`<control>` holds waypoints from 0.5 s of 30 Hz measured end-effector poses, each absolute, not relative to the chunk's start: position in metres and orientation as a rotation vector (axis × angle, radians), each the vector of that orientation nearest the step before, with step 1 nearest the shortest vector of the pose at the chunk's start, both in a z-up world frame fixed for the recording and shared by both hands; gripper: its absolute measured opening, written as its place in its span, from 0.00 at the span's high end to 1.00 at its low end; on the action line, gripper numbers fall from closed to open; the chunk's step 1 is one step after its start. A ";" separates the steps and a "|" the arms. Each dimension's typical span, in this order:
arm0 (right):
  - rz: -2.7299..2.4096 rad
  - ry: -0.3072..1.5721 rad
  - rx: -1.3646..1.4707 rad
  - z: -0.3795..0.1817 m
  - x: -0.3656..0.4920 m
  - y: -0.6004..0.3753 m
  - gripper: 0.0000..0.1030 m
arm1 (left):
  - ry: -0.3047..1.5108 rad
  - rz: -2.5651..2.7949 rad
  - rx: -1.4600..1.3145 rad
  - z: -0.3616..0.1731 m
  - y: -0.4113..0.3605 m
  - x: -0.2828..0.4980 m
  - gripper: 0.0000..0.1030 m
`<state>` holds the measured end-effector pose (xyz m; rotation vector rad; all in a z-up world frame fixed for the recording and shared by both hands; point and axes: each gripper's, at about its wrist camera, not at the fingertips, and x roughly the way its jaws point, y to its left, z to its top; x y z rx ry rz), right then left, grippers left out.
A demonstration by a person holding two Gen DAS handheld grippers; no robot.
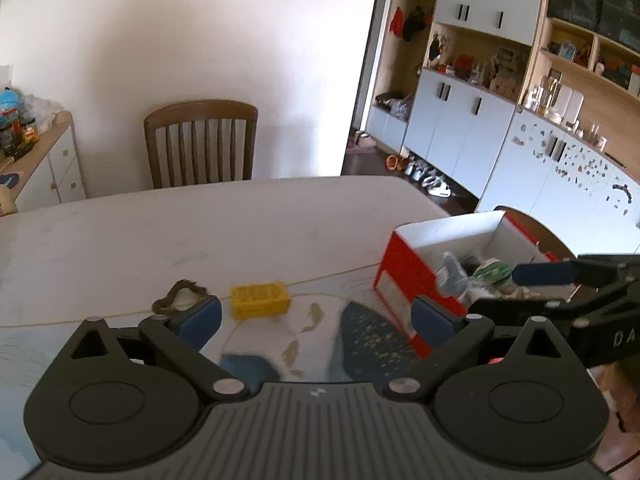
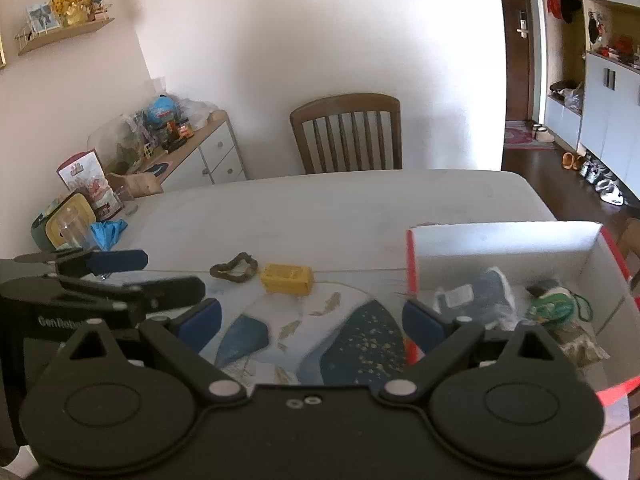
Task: Organize objects
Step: 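Withdraw both grippers from the box back over the cord and yellow box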
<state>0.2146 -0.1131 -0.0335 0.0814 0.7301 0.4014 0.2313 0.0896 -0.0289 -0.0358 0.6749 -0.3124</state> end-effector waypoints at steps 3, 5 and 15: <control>0.408 0.741 0.062 -0.036 0.221 -0.099 0.06 | 0.682 -0.299 -0.036 -0.037 0.103 0.236 0.00; 0.407 0.749 0.048 -0.038 0.227 -0.091 0.06 | 0.686 -0.287 -0.038 -0.042 0.112 0.240 0.00; 0.405 0.800 0.022 -0.056 0.261 -0.065 0.06 | 0.753 -0.212 -0.029 -0.079 0.149 0.276 0.00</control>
